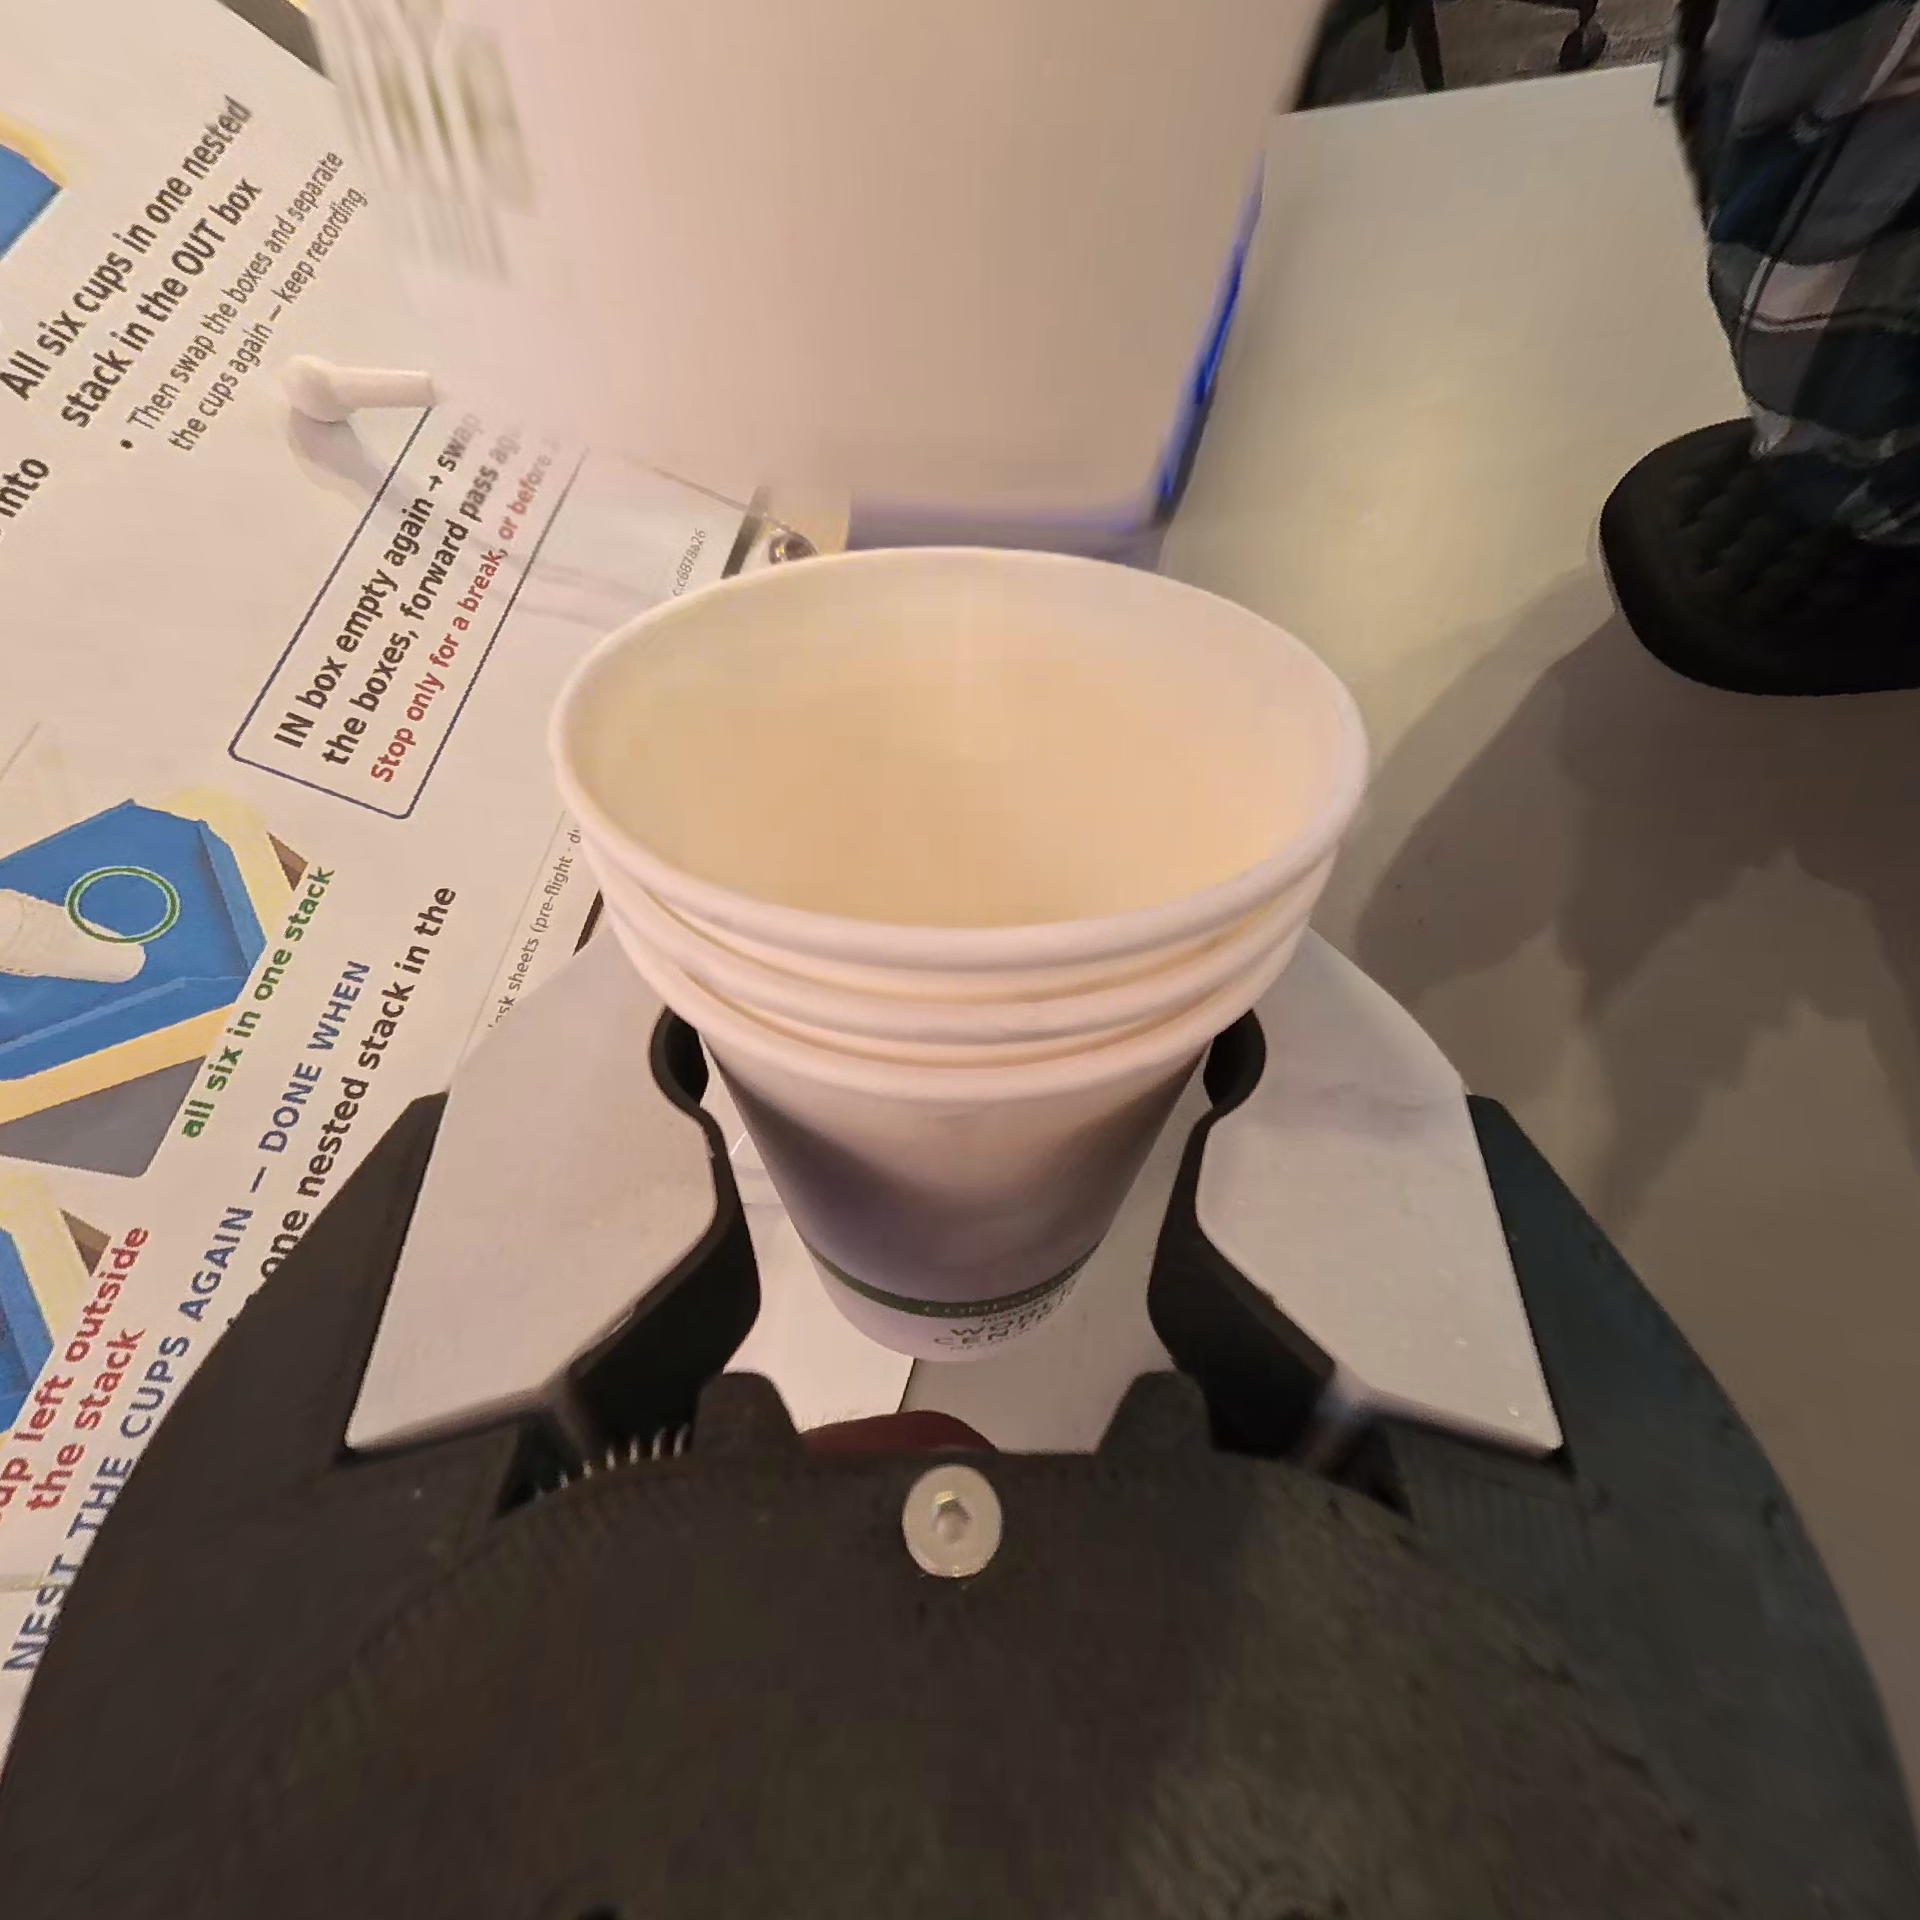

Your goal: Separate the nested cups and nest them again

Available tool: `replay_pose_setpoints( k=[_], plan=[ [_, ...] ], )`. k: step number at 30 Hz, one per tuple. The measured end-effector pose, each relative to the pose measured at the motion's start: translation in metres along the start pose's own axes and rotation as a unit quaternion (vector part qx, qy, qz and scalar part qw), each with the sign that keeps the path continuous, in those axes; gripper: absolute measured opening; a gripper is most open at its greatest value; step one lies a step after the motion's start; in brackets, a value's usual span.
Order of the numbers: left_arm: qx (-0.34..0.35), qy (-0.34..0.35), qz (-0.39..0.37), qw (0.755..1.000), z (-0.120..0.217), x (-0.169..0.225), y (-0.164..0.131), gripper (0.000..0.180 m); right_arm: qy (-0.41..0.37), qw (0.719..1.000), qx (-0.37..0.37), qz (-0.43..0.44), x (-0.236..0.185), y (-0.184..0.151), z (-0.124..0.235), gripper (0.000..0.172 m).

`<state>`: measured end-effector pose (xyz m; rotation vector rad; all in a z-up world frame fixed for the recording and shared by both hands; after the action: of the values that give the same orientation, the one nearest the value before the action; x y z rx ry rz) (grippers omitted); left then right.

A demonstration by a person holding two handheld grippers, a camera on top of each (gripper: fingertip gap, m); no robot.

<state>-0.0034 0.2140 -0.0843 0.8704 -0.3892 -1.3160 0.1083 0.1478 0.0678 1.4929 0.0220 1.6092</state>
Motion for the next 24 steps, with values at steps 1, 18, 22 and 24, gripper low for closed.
replay_pose_setpoints(
  k=[1,18,22,24],
  plan=[
    [0.001,0.0,0.0,1.0,0.0,0.0,0.0,0.095,-0.011,1.0,-0.001,-0.002,0.004,-0.001,0.006,0.002],
    [0.004,-0.003,-0.004,1.0,0.001,0.005,0.003,0.095,-0.133,0.931,-0.329,-0.089,0.064,-0.174,0.072,0.003],
    [0.003,-0.004,-0.006,1.0,0.002,0.005,0.003,0.095,-0.081,0.911,-0.384,-0.124,0.053,-0.225,0.06,0.003],
    [0.003,-0.004,-0.007,1.0,0.003,0.005,0.004,0.095,-0.052,0.899,-0.41,-0.141,0.044,-0.248,0.055,0.003]
  ],
)
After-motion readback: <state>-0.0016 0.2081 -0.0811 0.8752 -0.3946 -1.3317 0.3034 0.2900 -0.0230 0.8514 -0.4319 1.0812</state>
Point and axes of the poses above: each gripper's, where its closed fingertips meet, z back along the fingers, y out of its top, x = y × z across the jaws, the point moved 3 cm from there along z, back along the fingers, and after that the axes turned 6 degrees about -x, right-handed, at the moved point
